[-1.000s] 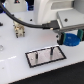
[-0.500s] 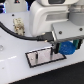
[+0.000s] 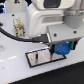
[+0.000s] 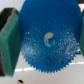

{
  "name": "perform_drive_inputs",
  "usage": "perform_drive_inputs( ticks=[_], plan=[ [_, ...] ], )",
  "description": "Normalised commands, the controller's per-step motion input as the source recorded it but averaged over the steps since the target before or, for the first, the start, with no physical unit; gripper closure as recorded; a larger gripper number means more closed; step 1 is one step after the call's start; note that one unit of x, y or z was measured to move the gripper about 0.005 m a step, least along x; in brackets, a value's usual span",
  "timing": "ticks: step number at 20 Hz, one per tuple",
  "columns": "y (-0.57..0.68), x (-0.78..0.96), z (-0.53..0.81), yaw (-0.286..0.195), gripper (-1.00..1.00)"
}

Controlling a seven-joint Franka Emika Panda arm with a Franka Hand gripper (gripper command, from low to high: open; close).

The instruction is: Insert the blue gear onto the right peg, followed by the red gear

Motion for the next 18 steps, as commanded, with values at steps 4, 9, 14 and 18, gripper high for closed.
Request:
perform_drive_inputs(
  ticks=[4, 9, 14, 18],
  plan=[
    [-0.22, -0.05, 0.0, 0.0, 1.0],
    [0.04, -0.04, 0.0, 0.0, 1.0],
    [0.12, -0.11, 0.26, 0.0, 1.0],
    [0.07, -0.13, 0.46, 0.0, 1.0]
  ],
)
